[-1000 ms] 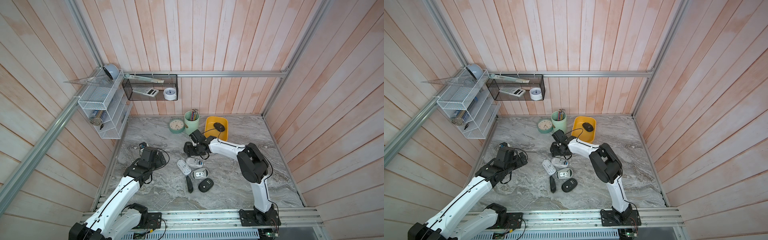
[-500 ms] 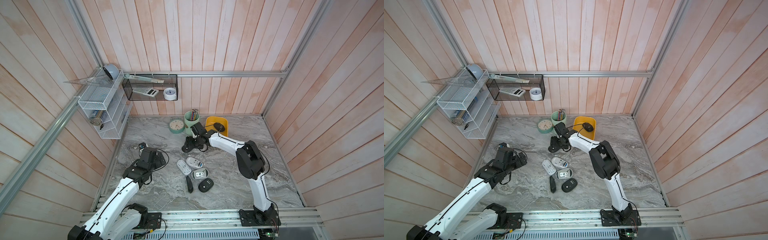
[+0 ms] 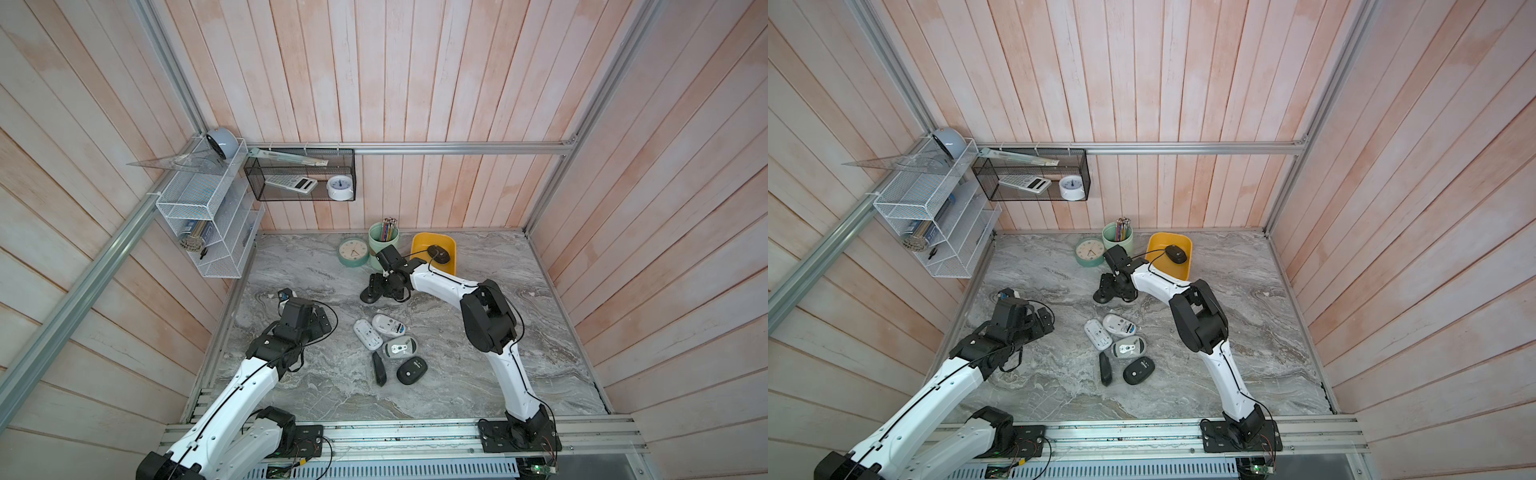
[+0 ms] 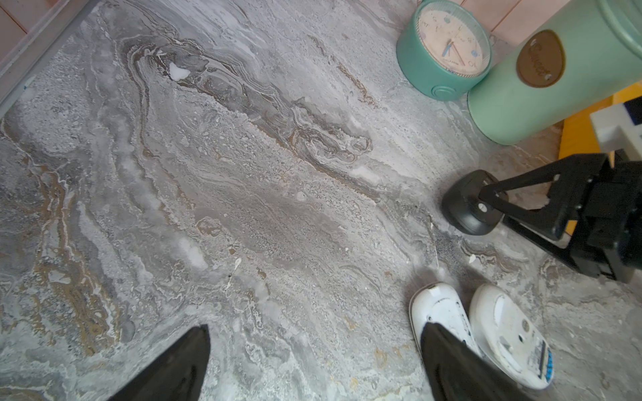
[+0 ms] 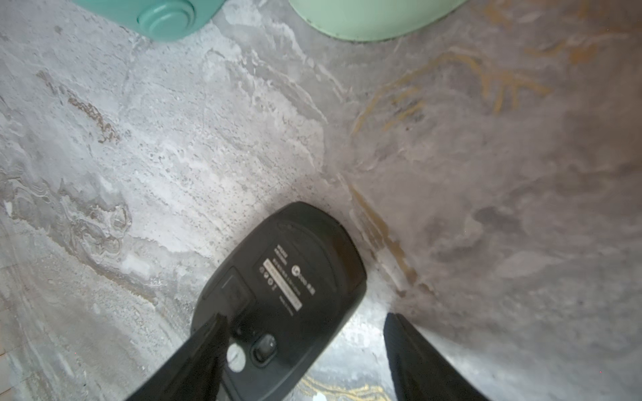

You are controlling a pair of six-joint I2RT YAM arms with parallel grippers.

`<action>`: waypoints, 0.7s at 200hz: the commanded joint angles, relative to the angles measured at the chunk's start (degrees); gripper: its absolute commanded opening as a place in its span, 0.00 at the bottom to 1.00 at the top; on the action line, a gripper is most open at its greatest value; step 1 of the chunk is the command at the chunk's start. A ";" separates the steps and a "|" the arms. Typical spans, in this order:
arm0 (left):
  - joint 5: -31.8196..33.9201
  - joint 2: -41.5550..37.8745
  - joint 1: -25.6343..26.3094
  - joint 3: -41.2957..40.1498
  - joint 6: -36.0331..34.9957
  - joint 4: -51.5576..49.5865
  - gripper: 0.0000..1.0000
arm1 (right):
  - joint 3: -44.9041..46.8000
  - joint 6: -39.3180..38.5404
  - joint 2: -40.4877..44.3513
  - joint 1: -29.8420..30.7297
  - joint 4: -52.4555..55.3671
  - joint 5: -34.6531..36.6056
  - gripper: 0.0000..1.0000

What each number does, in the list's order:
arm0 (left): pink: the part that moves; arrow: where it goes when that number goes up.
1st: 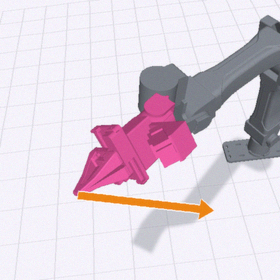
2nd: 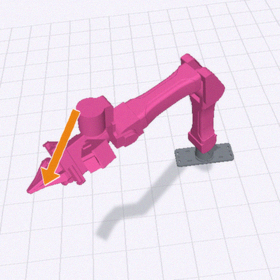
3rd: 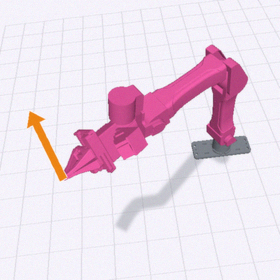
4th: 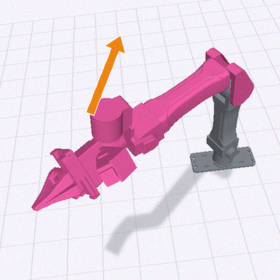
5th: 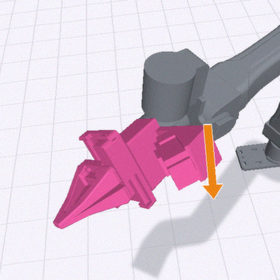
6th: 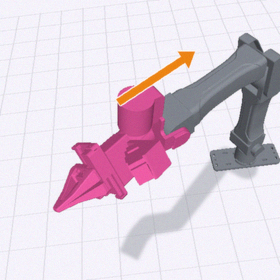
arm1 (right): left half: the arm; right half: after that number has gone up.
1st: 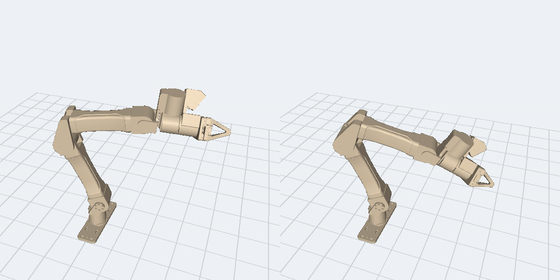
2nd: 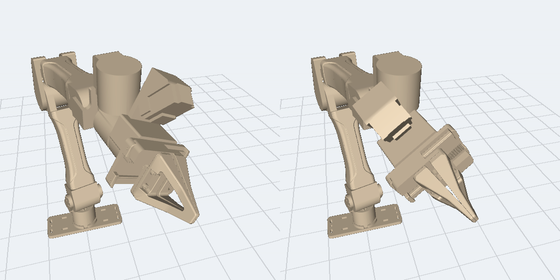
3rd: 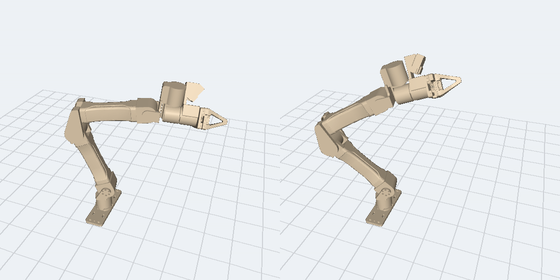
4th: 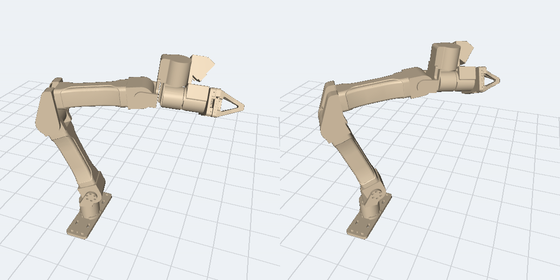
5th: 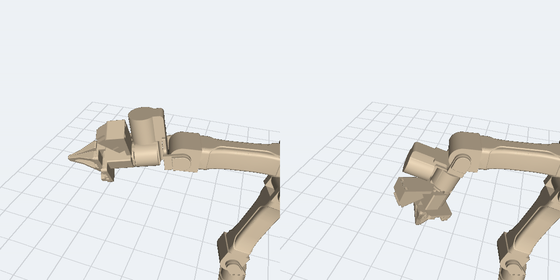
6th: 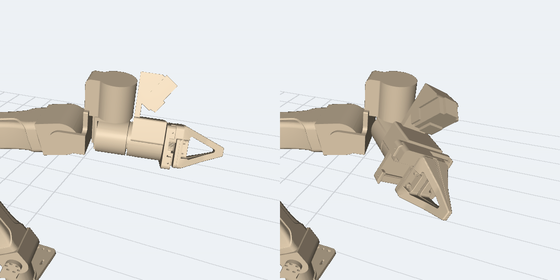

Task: Put the mouse in the storage box
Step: Pick up the mouse from the center of the board.

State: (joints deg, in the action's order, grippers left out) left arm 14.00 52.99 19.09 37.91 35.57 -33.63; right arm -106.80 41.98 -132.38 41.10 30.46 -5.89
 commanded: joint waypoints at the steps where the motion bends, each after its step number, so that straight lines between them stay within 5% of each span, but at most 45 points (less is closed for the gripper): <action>1: 0.59 -1.30 -0.03 -0.82 -0.24 0.74 1.00 | -1.76 0.51 -2.74 0.73 2.72 0.94 0.77; 70: 0.85 -2.56 -0.05 -1.02 0.02 0.14 1.00 | -4.51 2.41 -6.43 1.35 2.95 0.16 0.71; 140: 0.16 -3.77 -0.02 -0.04 1.28 -0.89 1.00 | -7.56 1.57 -7.87 1.44 4.82 1.42 0.52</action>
State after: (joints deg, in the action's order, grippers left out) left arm 14.00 50.52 19.09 37.54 35.81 -33.78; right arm -113.25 44.73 -137.05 42.17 30.02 -6.31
